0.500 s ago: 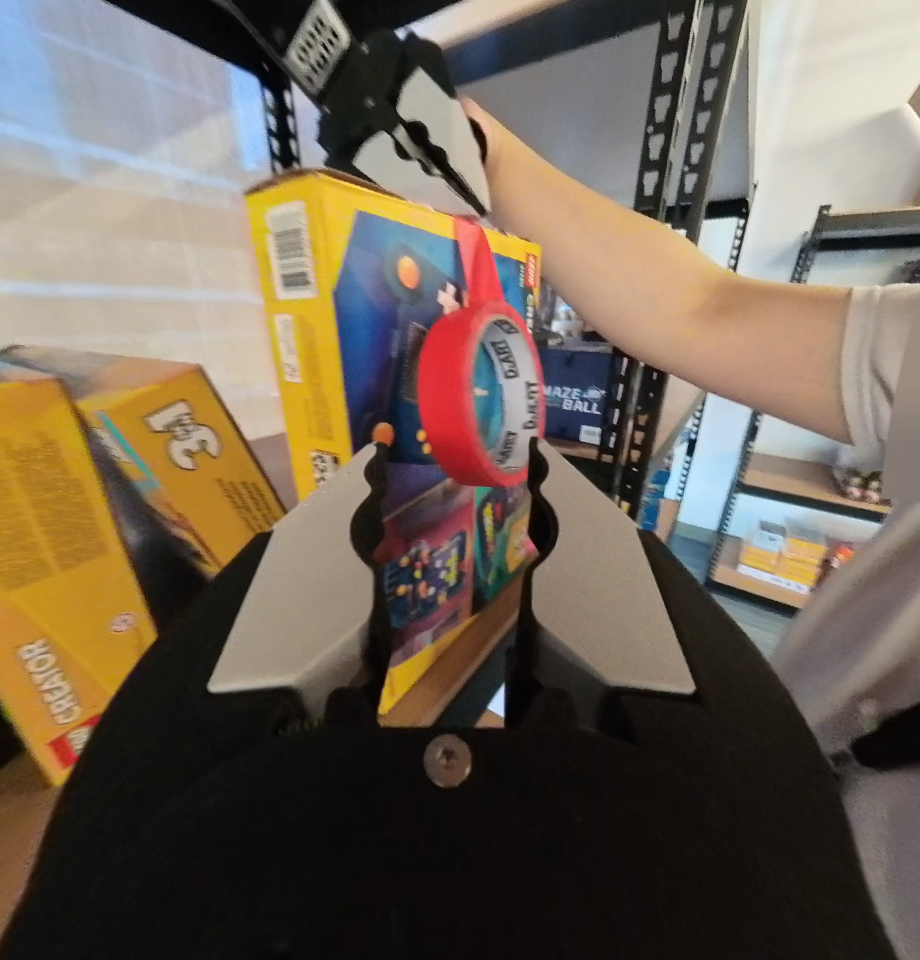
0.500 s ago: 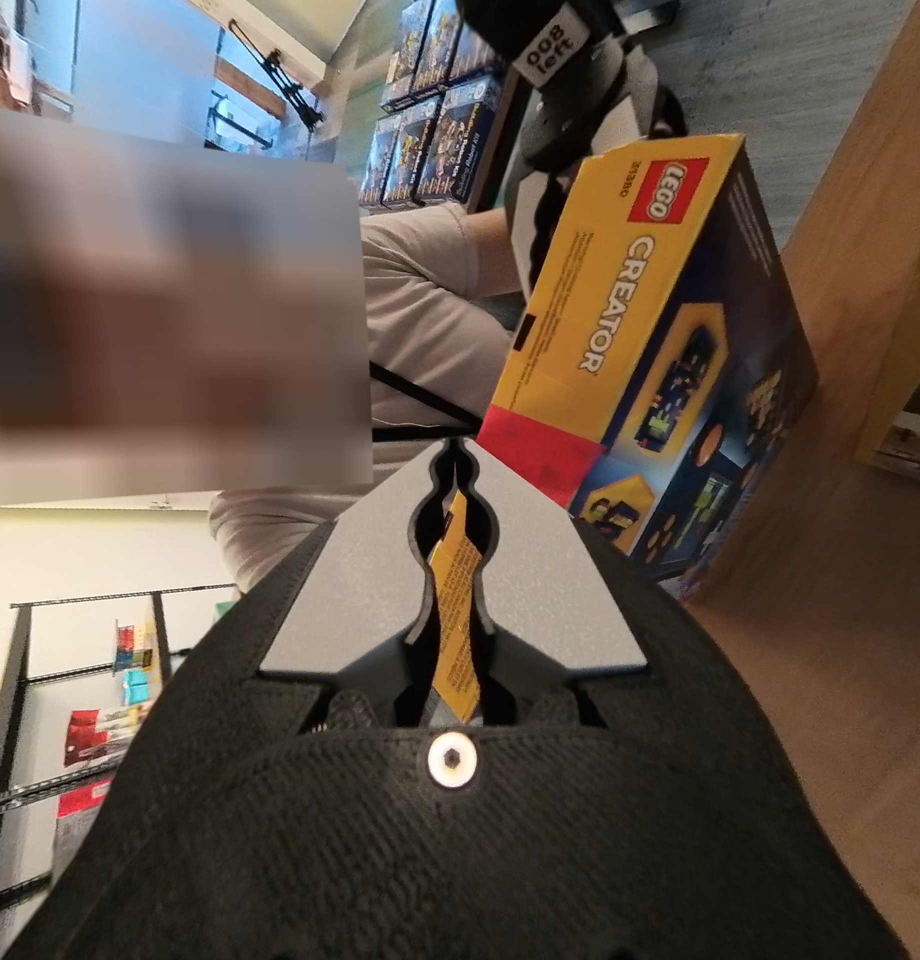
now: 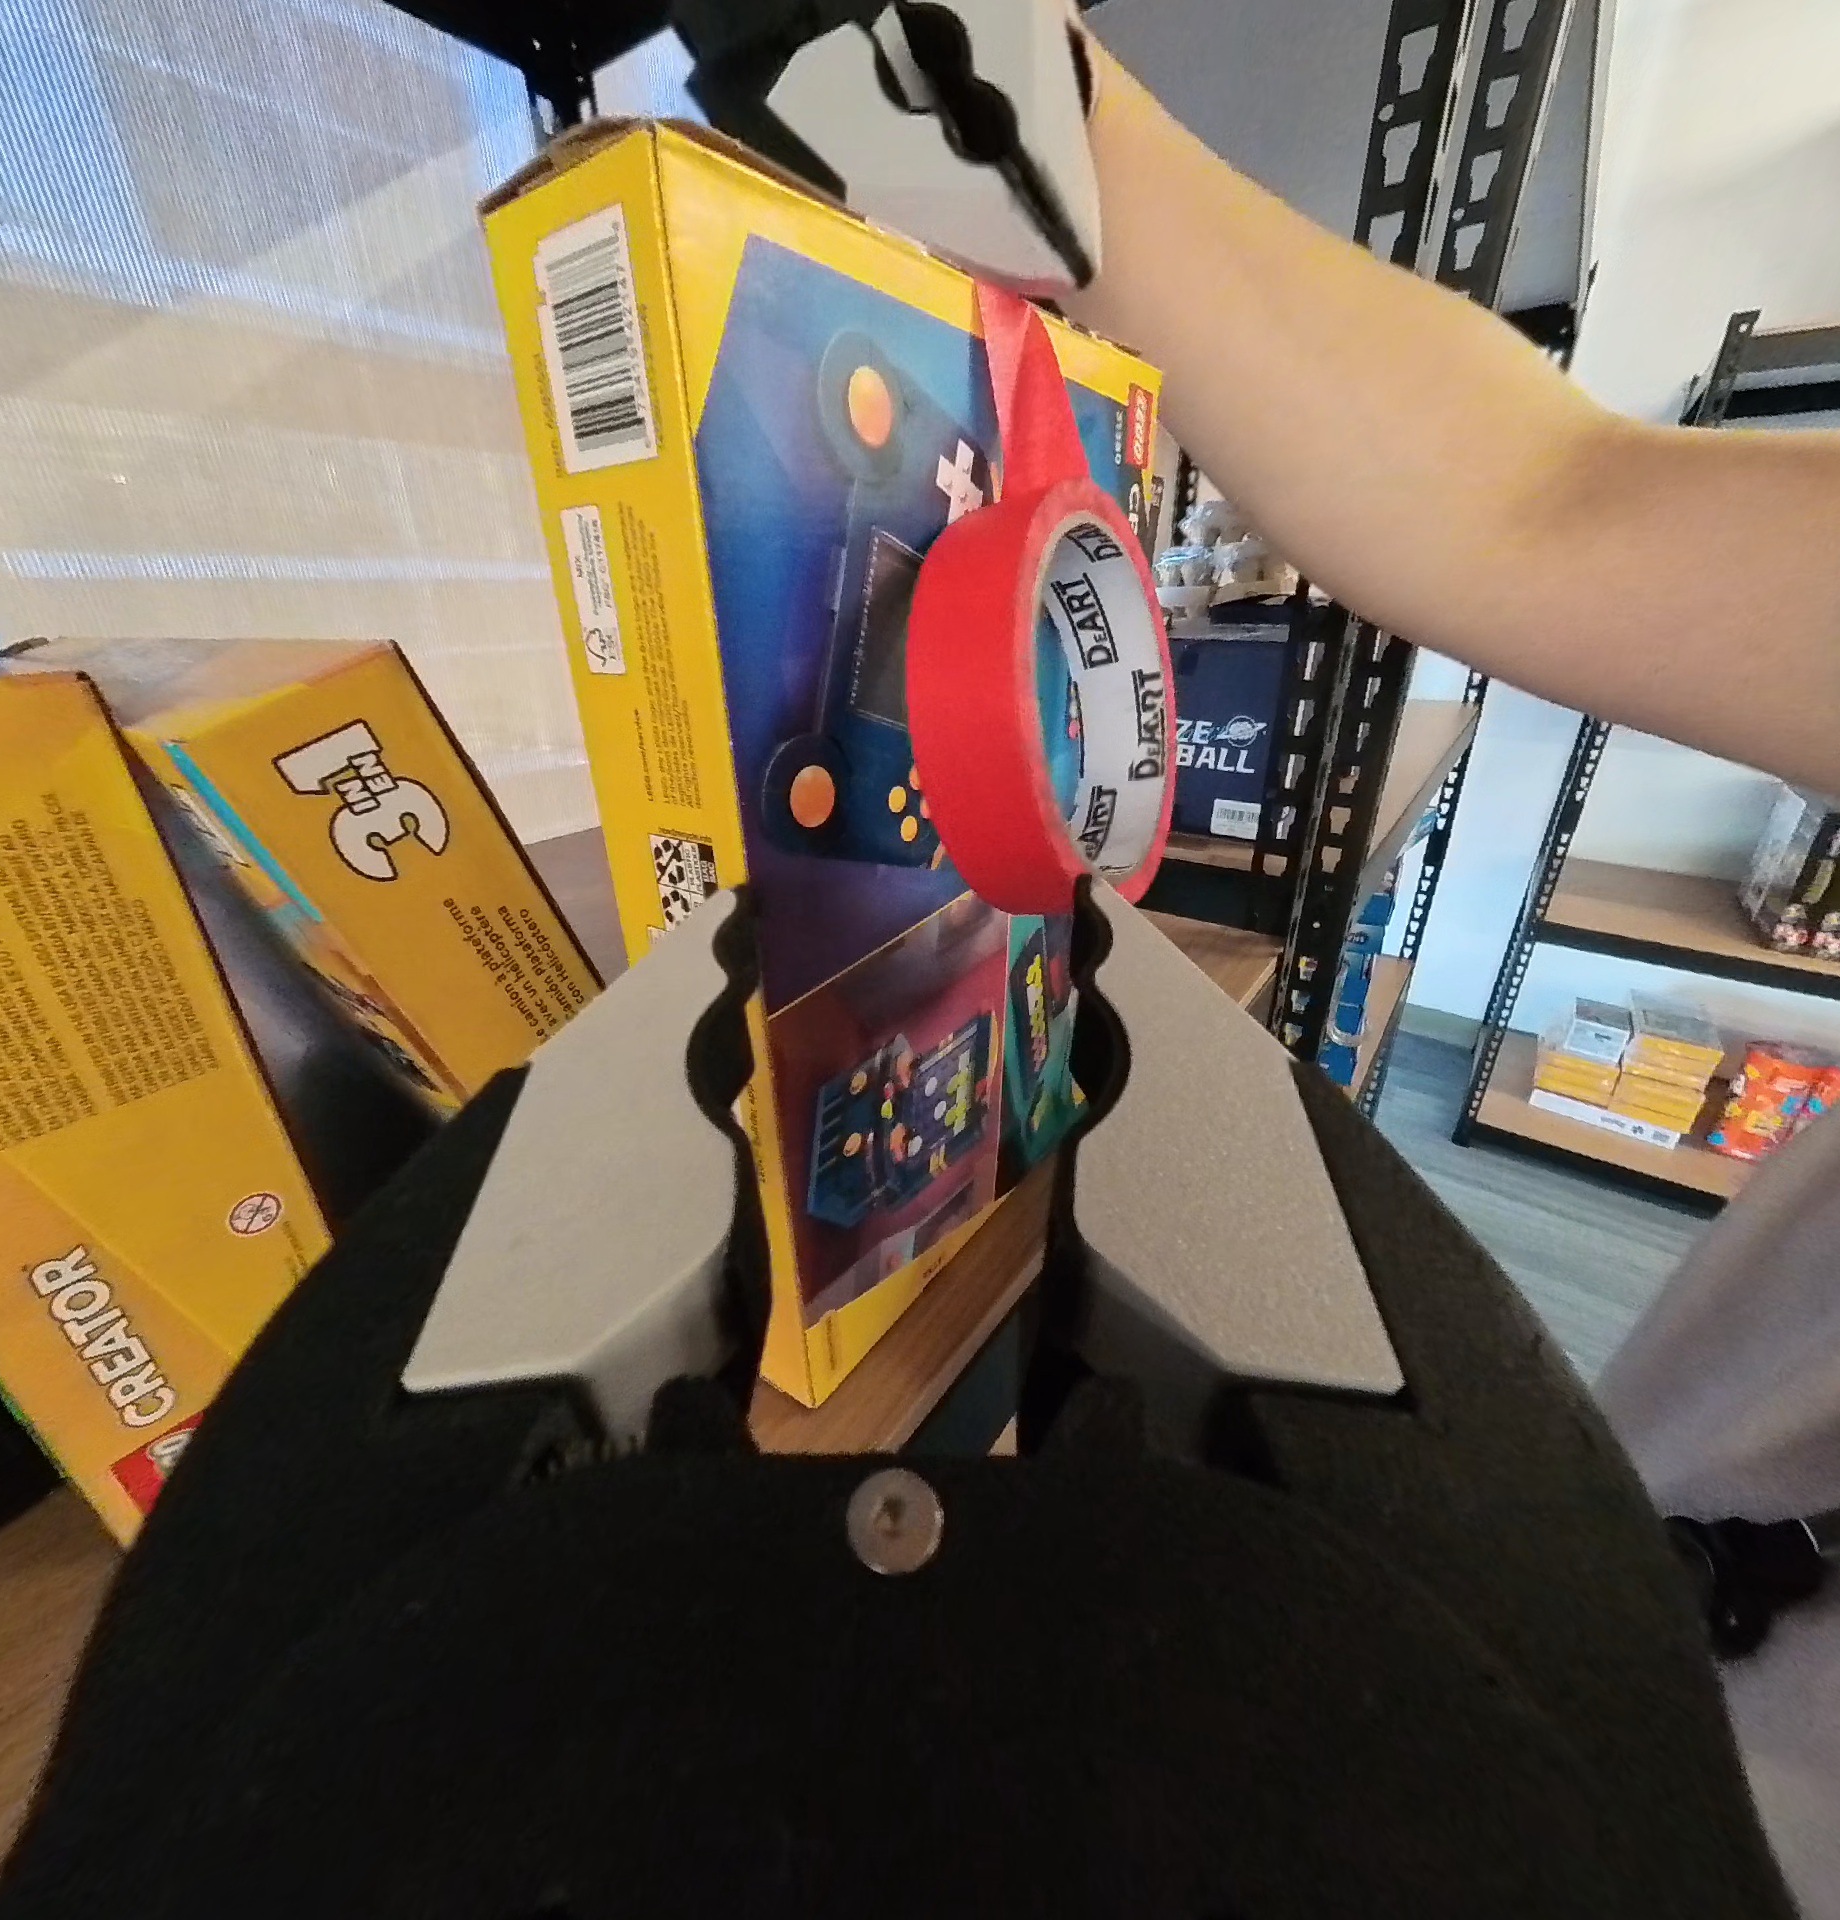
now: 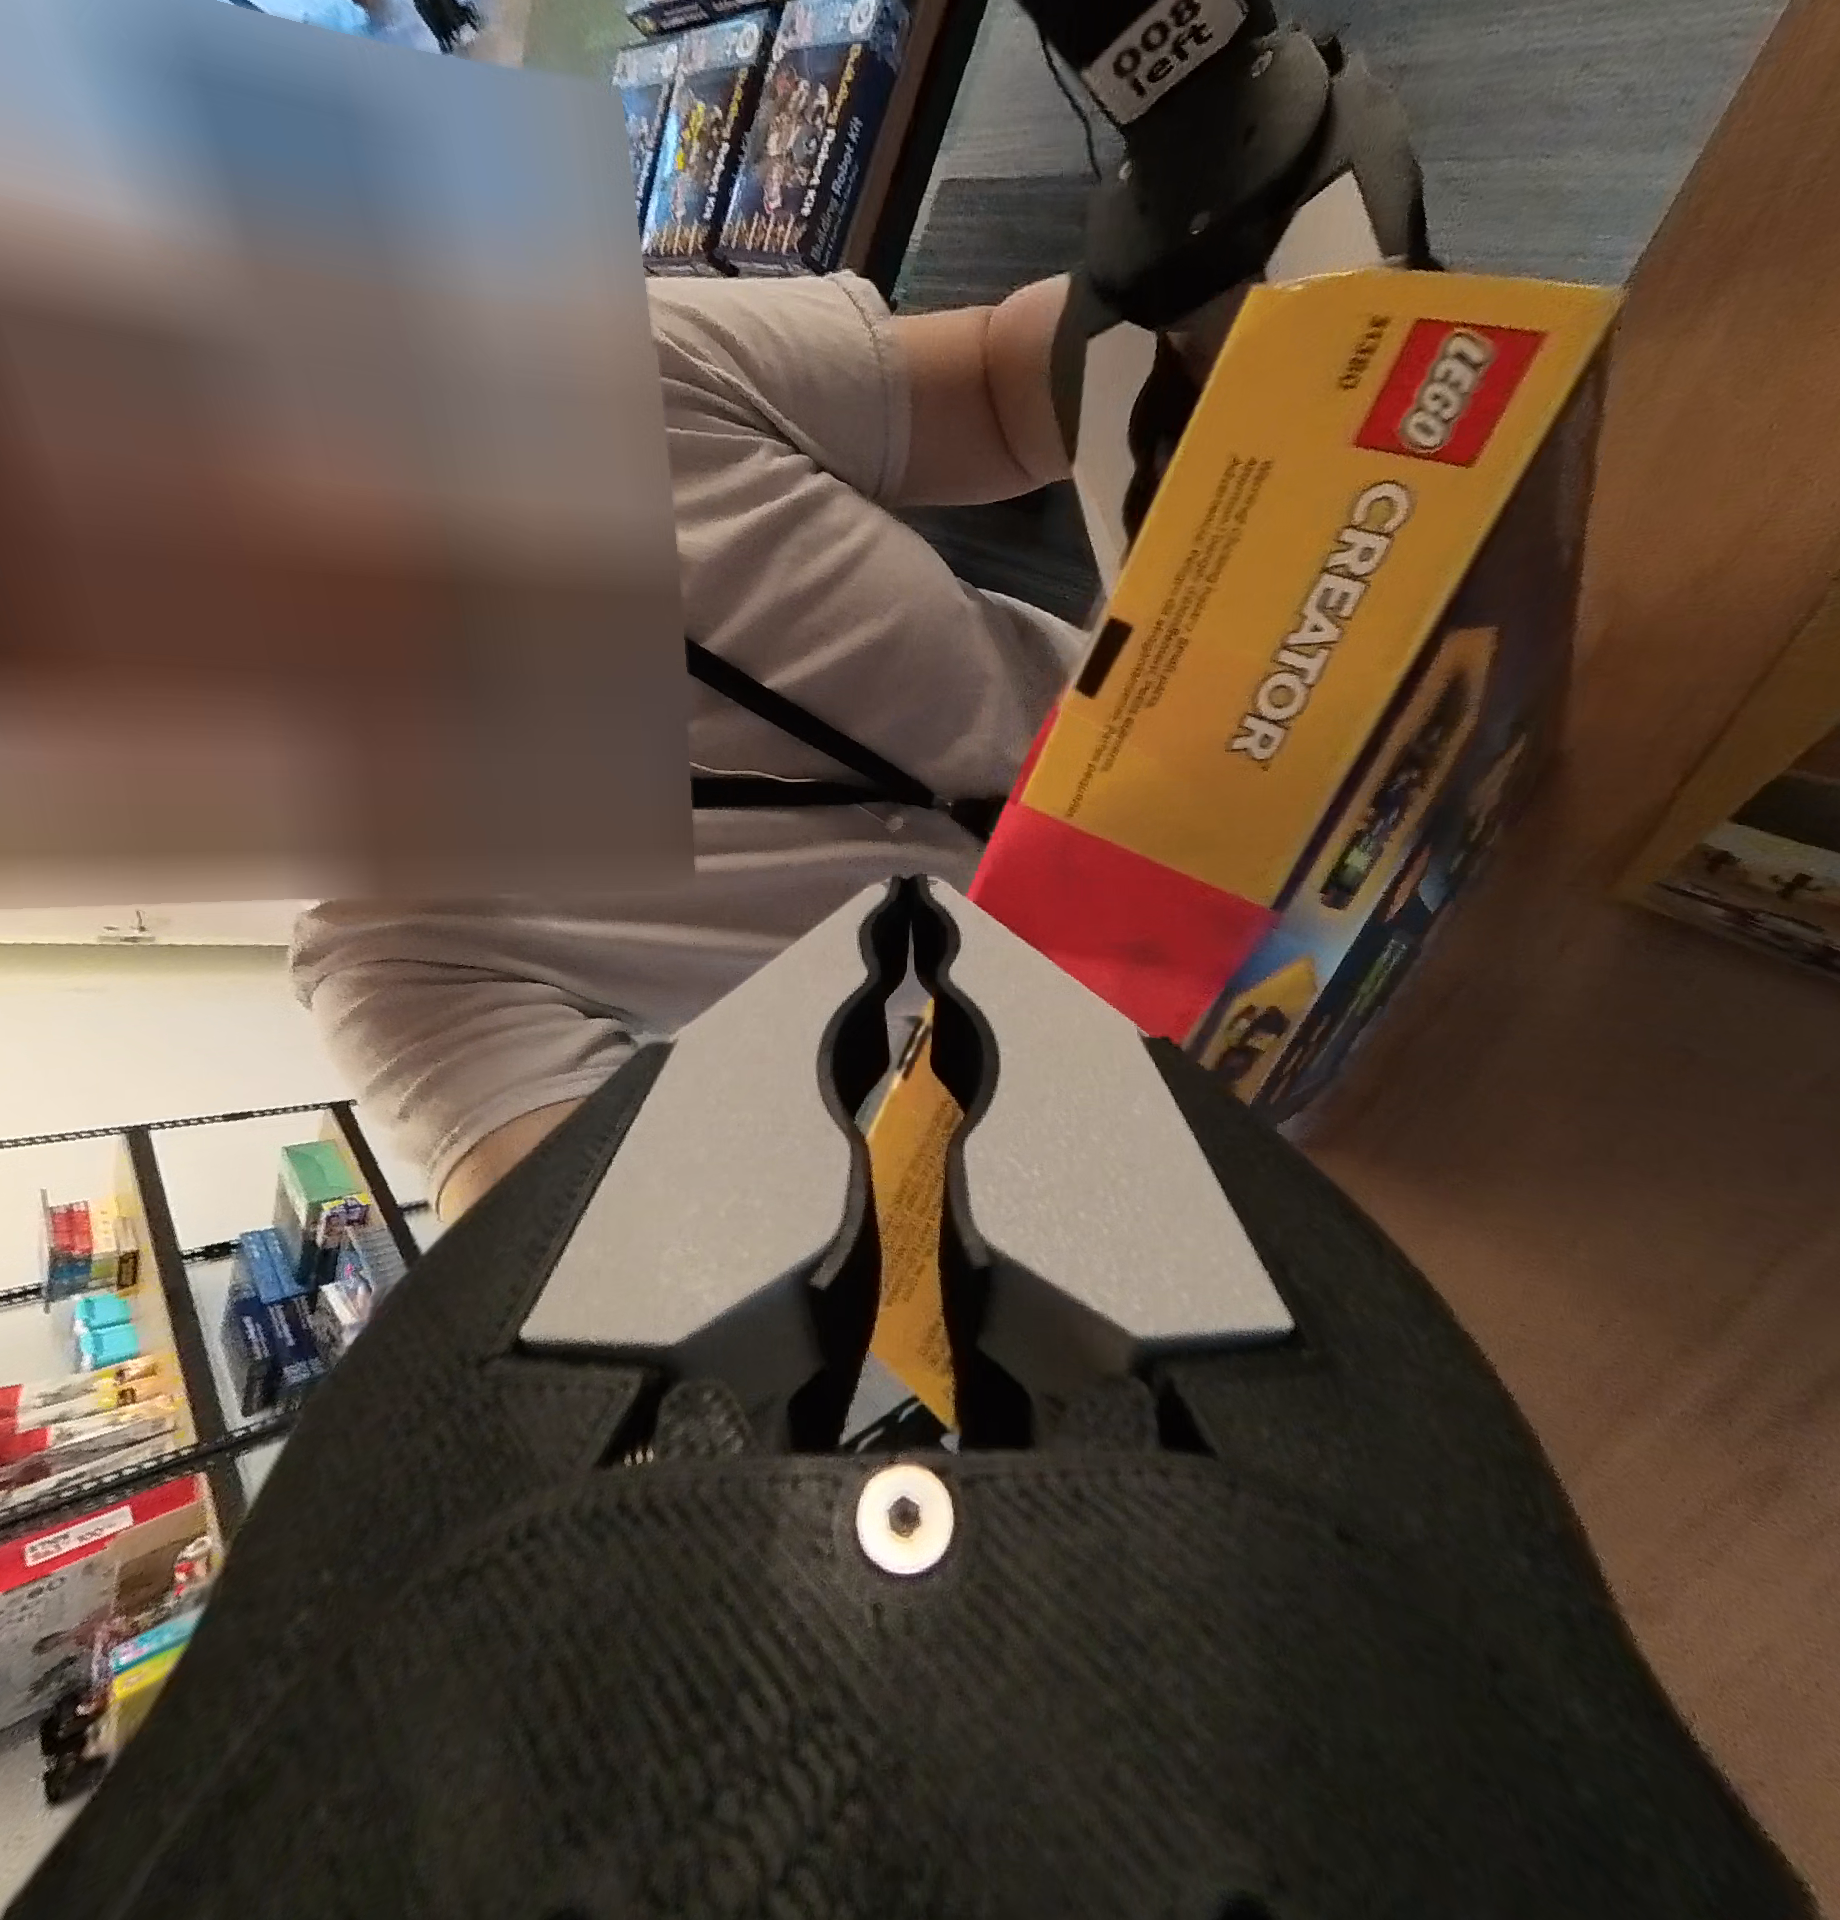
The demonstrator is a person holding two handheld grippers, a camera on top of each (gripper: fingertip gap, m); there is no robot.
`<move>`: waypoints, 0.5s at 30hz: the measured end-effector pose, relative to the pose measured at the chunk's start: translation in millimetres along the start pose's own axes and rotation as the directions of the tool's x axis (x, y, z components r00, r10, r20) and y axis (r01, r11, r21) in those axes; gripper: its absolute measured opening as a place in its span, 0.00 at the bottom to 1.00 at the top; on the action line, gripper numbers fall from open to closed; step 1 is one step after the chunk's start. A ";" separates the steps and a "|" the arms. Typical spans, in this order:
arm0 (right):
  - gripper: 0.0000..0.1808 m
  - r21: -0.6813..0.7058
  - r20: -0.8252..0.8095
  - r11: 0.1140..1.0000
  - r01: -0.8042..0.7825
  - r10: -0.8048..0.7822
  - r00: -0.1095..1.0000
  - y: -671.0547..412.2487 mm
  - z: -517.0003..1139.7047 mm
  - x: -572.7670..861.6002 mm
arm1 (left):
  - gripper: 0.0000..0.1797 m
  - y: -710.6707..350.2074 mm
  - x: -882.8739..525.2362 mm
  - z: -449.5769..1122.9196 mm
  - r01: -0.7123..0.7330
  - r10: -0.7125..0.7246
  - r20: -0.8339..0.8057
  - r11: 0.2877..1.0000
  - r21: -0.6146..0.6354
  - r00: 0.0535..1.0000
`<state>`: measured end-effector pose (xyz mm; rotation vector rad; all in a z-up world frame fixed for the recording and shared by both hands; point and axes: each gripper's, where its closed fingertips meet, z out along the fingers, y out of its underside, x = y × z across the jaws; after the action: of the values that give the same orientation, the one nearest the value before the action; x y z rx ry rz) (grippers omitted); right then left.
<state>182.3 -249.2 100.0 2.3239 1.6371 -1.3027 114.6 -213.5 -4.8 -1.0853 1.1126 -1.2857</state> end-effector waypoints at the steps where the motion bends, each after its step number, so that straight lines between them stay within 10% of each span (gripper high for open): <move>1: 0.00 -0.005 0.003 1.000 0.008 -0.008 1.000 0.0 0.6 -2.6 | 0.33 0.6 -0.1 0.8 0.001 -0.001 -0.001 1.000 -0.003 1.000; 15: 0.00 0.137 -0.340 0.961 0.241 -0.182 0.922 -12.5 -16.4 -9.6 | 0.33 10.5 8.6 -8.5 0.042 -0.042 0.024 0.999 -0.015 0.999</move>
<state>181.5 -243.6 121.9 2.6488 1.9955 -1.1900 107.6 -221.9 -16.6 -1.1375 1.0888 -1.2961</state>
